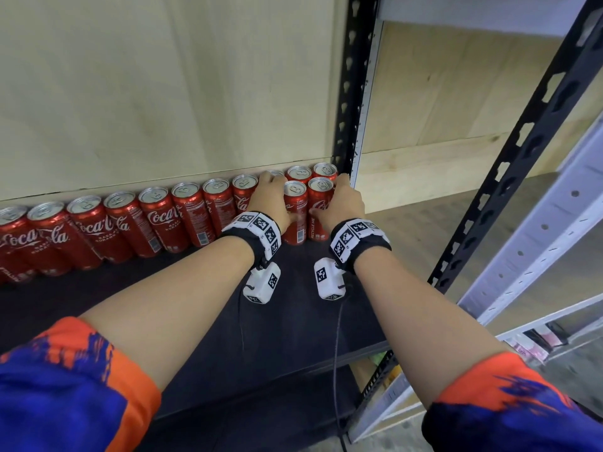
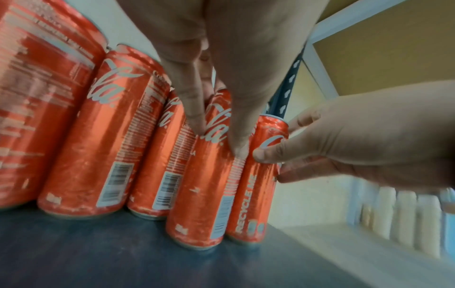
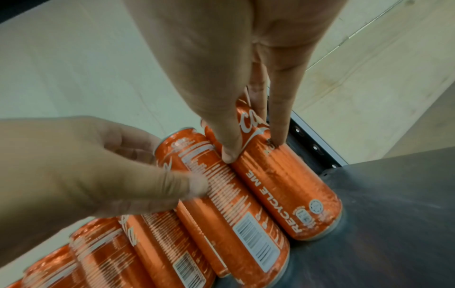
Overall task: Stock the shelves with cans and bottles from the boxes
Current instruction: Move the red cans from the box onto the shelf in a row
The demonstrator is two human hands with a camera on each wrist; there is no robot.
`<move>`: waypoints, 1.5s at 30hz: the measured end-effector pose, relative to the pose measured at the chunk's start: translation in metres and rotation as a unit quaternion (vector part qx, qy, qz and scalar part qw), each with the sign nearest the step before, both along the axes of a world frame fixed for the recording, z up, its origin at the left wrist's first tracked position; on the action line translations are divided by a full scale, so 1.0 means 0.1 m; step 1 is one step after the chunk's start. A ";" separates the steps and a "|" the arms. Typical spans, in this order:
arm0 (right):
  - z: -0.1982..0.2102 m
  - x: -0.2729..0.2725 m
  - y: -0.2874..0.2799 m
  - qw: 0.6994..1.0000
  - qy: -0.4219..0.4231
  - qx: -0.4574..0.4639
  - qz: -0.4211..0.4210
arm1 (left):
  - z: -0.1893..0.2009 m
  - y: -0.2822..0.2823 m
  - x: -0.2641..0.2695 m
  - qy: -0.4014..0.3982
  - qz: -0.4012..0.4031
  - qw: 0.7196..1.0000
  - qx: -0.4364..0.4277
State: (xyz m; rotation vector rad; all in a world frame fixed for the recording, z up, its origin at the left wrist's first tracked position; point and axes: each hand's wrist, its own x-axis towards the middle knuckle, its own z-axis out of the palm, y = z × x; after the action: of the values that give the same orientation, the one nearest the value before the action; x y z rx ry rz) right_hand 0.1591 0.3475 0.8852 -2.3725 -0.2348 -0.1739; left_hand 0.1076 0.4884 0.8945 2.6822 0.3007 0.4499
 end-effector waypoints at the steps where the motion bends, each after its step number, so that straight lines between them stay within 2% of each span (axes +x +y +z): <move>1: 0.00 0.01 0.01 1.000 -0.002 0.002 0.000 | 0.00 0.00 -0.01 0.017 -0.002 0.999 0.034; 3: -0.01 0.04 0.02 1.000 -0.006 0.002 0.003 | 0.00 0.00 -0.04 0.036 -0.002 0.993 0.113; 5: -0.03 0.07 0.02 1.000 -0.009 0.002 0.005 | -0.01 0.02 -0.05 0.035 0.002 0.987 0.156; 16: -0.07 0.07 0.02 1.000 -0.022 -0.003 0.009 | 0.00 0.00 -0.06 0.058 0.012 0.971 0.230; 21: -0.04 0.02 -0.02 1.000 -0.010 -0.013 0.025 | 0.05 -0.03 -0.11 0.081 0.022 0.970 0.227; 25: 0.02 -0.12 -0.09 0.999 -0.009 -0.024 0.048 | 0.03 0.01 -0.20 0.074 0.019 0.983 0.169; 28: 0.14 -0.32 -0.14 0.998 -0.045 0.009 0.051 | 0.07 0.10 -0.37 0.049 0.023 0.991 0.120; 32: 0.32 -0.76 -0.21 0.988 -0.132 0.038 0.072 | 0.17 0.31 -0.88 0.037 0.035 0.995 0.082; 36: 0.27 -1.42 -0.21 0.974 -0.171 0.055 0.137 | 0.19 0.59 -1.71 0.025 0.058 0.997 0.051; 40: 0.06 -2.05 -0.14 0.963 -0.154 0.028 0.220 | 0.05 0.82 -2.68 0.018 0.087 0.996 0.008; 45: -0.23 -2.67 -0.04 0.952 -0.120 -0.075 0.271 | -0.27 1.12 -3.68 0.057 0.111 0.992 0.002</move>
State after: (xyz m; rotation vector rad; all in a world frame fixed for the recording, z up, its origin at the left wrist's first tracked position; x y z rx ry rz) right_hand -0.1079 0.3437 0.8625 -2.3338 -1.0321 -0.1854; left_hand -0.2608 0.6004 0.8676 2.6938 0.6363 0.3629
